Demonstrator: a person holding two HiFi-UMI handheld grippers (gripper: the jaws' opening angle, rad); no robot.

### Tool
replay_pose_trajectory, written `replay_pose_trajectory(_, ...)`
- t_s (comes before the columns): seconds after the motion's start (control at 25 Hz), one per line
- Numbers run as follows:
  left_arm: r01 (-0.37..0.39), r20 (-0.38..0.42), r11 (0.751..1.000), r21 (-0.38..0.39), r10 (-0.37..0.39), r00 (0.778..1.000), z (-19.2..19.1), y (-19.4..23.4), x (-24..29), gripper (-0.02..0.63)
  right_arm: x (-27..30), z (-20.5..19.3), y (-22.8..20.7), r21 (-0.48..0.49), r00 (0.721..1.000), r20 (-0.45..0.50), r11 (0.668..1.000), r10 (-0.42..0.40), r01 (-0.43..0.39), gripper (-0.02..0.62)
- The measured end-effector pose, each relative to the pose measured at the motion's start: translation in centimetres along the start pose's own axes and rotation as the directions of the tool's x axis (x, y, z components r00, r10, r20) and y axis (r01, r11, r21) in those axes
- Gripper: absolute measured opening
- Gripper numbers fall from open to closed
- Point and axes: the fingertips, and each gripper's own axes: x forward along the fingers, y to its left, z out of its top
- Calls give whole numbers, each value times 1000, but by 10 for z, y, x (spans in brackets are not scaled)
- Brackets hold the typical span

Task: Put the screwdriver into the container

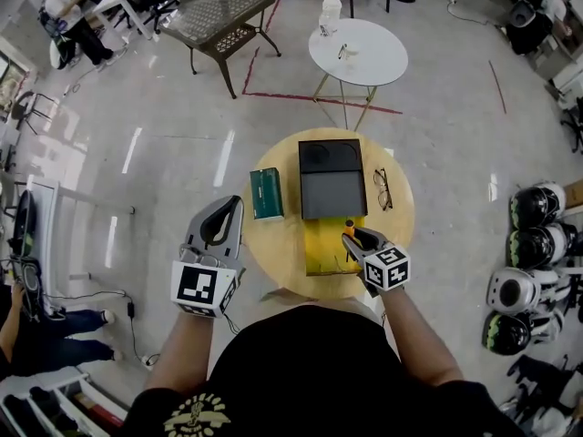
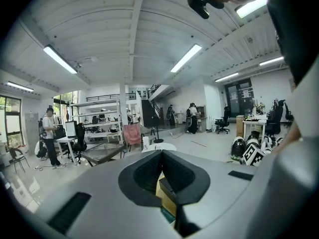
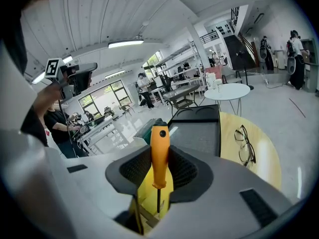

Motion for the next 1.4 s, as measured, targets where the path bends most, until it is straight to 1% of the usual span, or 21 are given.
replay_pose_trajectory(0.36, -25, -22, 1000, -1, 25, 999, -6, 3, -12, 15, 15, -29, -8, 26, 999, -53, 1000, 4, -2, 120)
replay_pose_trajectory(0.68, -40, -28, 999, -3, 40, 999, -10, 4, -19, 15, 28, -57, -20, 71, 994, -106, 997, -6, 14, 121)
replay_pose_trajectory(1.08, -26, -36, 1000, 7, 26, 999, -12, -4, -17, 15, 46, -77, -33, 104, 988, -155, 994, -11, 28, 120)
replay_pose_trajectory(1.24, -18, -46, 1000, 7, 18, 999, -12, -6, -16, 15, 52, -81, -43, 137, 983, -177, 988, -39, 64, 120)
replay_pose_trajectory(1.4, -3, -52, 1000, 9, 3, 999, -15, -11, -16, 15, 58, -87, -54, 134, 967, -239, 982, -94, 129, 124)
